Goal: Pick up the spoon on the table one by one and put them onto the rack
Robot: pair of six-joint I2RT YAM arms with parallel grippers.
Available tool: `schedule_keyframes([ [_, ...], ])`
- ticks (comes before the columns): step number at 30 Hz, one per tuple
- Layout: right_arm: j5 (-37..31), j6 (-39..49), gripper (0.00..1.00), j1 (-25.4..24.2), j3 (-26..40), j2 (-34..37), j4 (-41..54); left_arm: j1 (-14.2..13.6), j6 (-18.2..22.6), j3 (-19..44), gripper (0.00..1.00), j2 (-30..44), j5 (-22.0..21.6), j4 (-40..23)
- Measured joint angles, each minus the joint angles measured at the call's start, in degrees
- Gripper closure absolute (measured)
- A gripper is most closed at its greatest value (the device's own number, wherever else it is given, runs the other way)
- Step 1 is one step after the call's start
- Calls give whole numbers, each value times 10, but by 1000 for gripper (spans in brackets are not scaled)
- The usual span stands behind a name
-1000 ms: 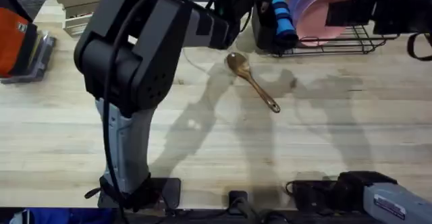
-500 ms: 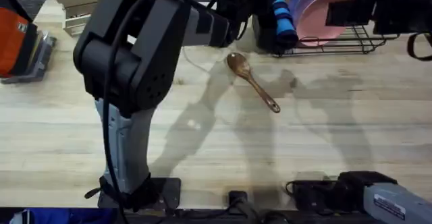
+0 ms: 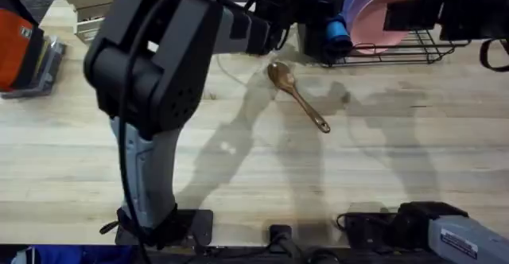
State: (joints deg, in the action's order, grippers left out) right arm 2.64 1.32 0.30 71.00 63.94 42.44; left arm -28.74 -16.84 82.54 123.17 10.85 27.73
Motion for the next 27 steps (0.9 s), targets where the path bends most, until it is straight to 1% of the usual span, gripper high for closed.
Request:
schedule_keyframes([
  [5, 0, 0, 5, 0, 0, 0, 0, 14, 9, 0, 6, -55, 5, -104],
  [13, 9, 0, 6, 0, 0, 0, 1, 74, 44, 0, 6, -183, -4, -316],
  [18, 45, 0, 5, 0, 0, 0, 1, 115, 52, 0, 6, -257, -18, -458],
  [21, 82, 0, 5, 0, 0, 0, 1, 141, 55, 0, 5, -294, -32, -538],
  [24, 128, 0, 5, 0, 0, 0, 4, 168, 56, 0, 6, -326, -50, -600],
  [27, 162, 0, 5, 5, 0, 0, 18, 194, 61, 0, 6, -353, -66, -643],
])
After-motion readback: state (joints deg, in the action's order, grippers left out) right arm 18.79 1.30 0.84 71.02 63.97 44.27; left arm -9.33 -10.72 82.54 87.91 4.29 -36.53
